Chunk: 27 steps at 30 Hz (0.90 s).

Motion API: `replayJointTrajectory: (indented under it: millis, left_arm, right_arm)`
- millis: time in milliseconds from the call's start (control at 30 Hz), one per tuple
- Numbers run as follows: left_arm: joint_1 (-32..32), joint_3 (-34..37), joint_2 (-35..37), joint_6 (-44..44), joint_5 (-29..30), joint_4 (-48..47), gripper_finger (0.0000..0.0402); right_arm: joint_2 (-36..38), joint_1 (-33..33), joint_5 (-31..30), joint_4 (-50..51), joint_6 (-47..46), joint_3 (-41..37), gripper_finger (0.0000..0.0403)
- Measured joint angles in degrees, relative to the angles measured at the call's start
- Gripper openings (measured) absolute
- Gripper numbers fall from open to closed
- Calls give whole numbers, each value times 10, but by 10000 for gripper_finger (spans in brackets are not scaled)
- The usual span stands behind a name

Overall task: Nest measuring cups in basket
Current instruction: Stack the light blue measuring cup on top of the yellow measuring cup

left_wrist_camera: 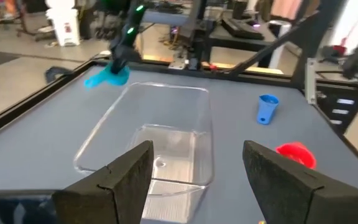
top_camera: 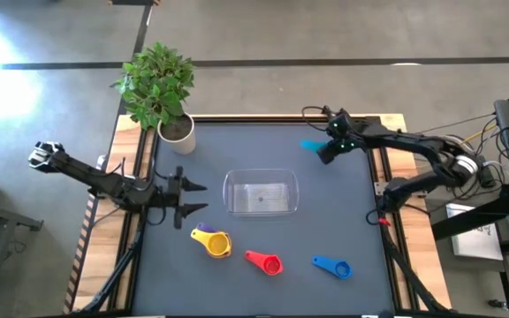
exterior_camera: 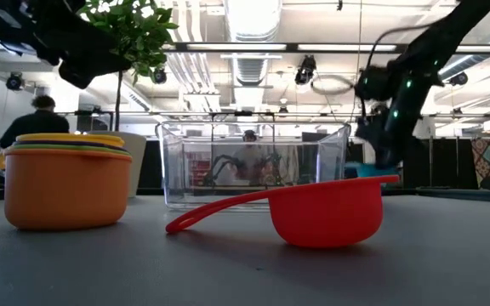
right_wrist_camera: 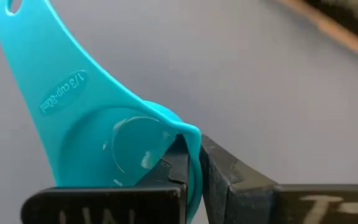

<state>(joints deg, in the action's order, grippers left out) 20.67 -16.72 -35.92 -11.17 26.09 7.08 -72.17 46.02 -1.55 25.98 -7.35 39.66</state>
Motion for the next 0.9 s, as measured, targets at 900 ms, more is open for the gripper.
replayJointTrajectory:
  millis: [900]
  left_arm:
    - [-3, -292, -270, 202, 239, -221, 244]
  right_arm:
    - [29, -286, -60, -326, -53, 9, 9]
